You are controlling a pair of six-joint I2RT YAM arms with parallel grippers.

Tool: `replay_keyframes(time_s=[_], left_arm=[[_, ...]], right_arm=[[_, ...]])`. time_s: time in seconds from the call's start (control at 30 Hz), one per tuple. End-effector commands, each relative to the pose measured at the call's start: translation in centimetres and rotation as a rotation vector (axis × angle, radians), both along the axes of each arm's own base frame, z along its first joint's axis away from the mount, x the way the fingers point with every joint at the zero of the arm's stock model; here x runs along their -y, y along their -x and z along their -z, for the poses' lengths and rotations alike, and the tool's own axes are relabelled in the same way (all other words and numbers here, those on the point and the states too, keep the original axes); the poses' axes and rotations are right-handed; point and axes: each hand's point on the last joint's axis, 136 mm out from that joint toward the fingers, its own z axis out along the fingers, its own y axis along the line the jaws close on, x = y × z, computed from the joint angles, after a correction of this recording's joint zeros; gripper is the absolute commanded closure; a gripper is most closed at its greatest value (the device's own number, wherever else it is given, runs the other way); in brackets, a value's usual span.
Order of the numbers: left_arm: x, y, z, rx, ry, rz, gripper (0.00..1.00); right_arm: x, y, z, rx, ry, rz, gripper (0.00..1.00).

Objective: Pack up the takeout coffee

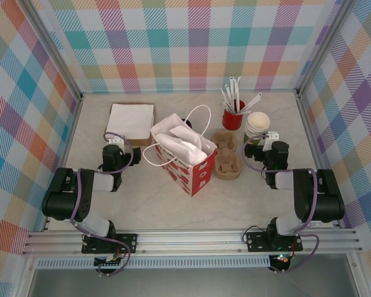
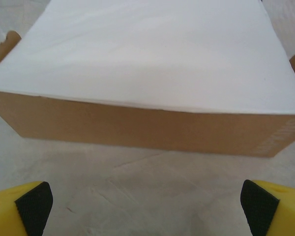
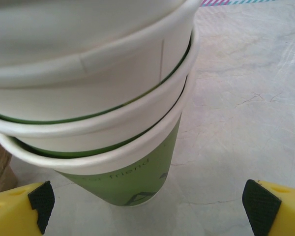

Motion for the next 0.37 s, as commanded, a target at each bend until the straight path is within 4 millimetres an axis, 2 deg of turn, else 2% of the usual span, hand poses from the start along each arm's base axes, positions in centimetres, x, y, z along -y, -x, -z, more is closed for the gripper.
replay_keyframes(time_s=[0.0, 0.33], left_arm=[[0.23, -0.91, -1.41, 0.05, 0.025, 0.015, 0.0], [0.18, -0.91, -1.42, 0.05, 0.023, 0.013, 0.0]], right_arm=[[-0.59, -0.61, -0.97, 0.034, -0.011, -0.02, 0.0], [-0.83, -0.61, -0.95, 0.03, -0.012, -0.033, 0.0]])
